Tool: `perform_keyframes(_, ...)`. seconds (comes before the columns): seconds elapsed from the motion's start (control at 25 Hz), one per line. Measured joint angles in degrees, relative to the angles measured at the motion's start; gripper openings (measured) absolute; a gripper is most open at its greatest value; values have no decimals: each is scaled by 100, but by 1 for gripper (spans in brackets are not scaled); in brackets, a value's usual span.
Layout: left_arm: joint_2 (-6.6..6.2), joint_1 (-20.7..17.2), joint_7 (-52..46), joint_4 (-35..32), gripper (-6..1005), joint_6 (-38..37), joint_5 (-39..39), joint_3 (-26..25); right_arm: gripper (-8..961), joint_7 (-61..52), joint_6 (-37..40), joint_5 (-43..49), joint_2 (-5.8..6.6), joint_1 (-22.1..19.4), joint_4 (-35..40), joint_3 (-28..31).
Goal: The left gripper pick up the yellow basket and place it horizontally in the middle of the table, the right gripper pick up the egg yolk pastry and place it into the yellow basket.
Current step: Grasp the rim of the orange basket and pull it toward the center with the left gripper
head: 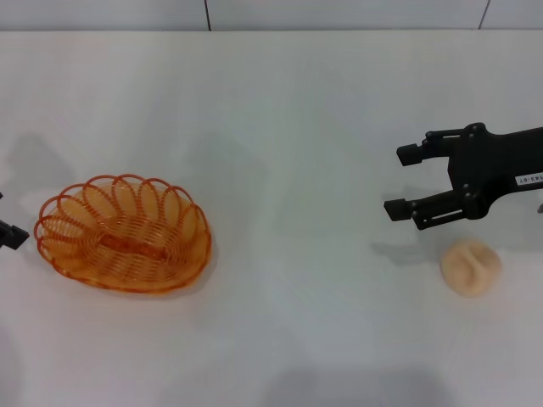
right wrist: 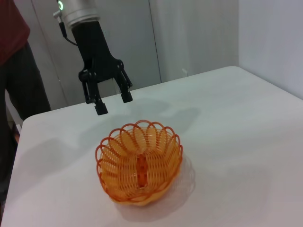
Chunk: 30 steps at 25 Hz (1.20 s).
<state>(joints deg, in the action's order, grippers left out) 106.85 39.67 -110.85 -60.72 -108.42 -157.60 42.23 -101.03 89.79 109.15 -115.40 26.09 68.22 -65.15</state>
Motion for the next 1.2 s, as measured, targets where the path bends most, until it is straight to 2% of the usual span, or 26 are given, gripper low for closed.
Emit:
perform_keyframes(0.48, 166, 12, 197, 69, 889, 677, -114, 511, 860, -31, 64, -171, 0, -28, -2, -36)
perform_keyframes(1.2, 434, 101, 320, 513, 872, 1354, -143, 594, 859, -32, 49, -208, 17, 1, 13, -39)
